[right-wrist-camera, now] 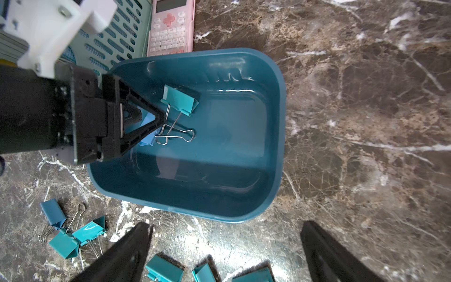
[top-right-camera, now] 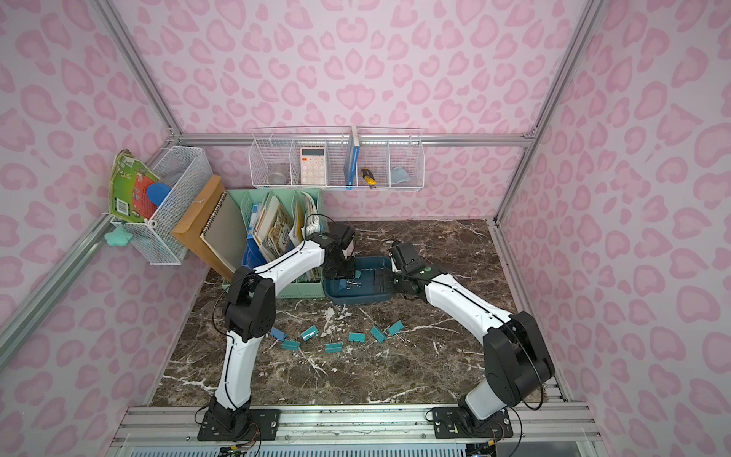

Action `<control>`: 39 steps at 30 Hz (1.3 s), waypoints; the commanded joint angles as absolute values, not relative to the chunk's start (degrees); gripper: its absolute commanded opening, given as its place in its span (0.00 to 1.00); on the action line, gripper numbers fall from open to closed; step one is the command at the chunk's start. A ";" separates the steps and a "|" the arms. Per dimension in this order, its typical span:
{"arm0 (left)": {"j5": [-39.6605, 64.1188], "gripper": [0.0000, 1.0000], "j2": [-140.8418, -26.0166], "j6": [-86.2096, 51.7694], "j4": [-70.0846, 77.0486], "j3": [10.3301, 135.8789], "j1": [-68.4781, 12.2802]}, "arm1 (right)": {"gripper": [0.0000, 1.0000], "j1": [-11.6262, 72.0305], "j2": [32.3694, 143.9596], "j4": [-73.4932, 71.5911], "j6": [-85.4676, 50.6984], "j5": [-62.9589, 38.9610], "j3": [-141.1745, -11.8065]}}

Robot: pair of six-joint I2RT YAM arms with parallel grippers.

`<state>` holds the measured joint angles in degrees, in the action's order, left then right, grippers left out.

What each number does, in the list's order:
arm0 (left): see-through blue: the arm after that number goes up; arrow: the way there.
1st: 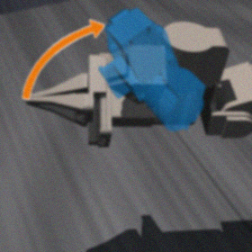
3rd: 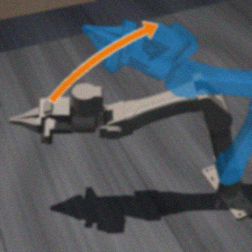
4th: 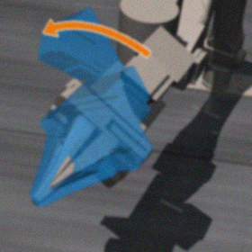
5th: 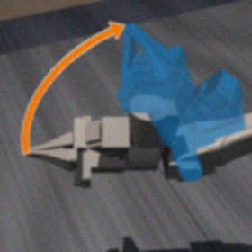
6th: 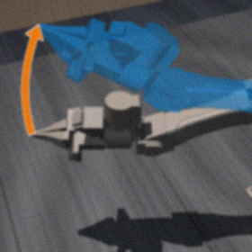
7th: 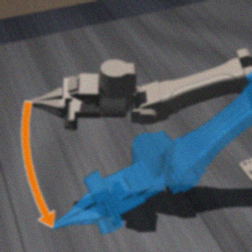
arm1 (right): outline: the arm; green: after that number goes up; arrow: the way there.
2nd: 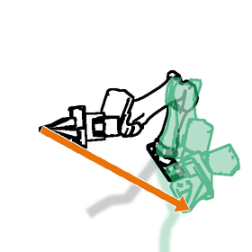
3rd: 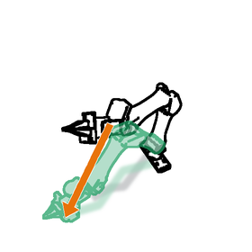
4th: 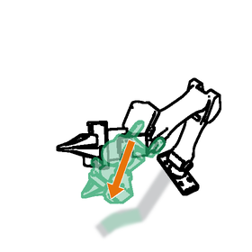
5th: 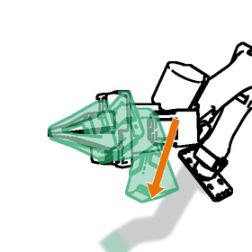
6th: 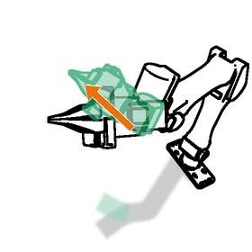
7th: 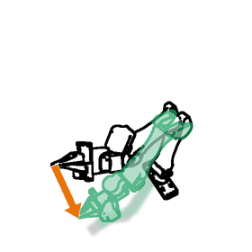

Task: Take out the binder clips from the storage box
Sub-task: Pick up the binder clip from the storage box.

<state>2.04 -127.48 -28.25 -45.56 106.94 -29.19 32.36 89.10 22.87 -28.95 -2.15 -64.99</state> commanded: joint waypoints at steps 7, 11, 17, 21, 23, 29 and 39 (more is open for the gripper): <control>3.00 0.36 -131.90 -25.83 -48.63 112.06 -29.62 | 0.99 32.43 88.35 22.38 -29.23 -1.82 -64.54; 1.83 0.31 -133.44 -25.32 -49.44 113.46 -29.74 | 1.00 32.43 88.02 22.49 -29.43 -1.49 -64.25; 0.22 0.23 -134.47 -25.04 -49.93 114.21 -29.79 | 1.00 32.39 88.04 22.50 -29.45 -1.51 -64.16; 0.13 0.13 -134.92 -25.08 -50.26 114.83 -29.88 | 1.00 32.44 88.26 22.49 -29.45 -1.55 -64.30; 0.00 0.06 -134.84 -25.15 -50.27 114.82 -29.97 | 1.00 32.42 88.18 22.50 -29.51 -1.43 -64.34; -0.60 0.00 -132.71 -25.70 -50.49 114.64 -30.06 | 1.00 32.47 88.01 22.37 -29.87 -1.50 -64.04; 0.44 0.00 -123.40 -29.15 -49.35 111.94 -30.82 | 1.00 32.48 85.13 22.09 -30.60 -0.80 -61.82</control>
<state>0.01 -124.90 -27.57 -49.60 112.57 -30.46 32.40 86.00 22.59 -30.06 -1.65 -62.35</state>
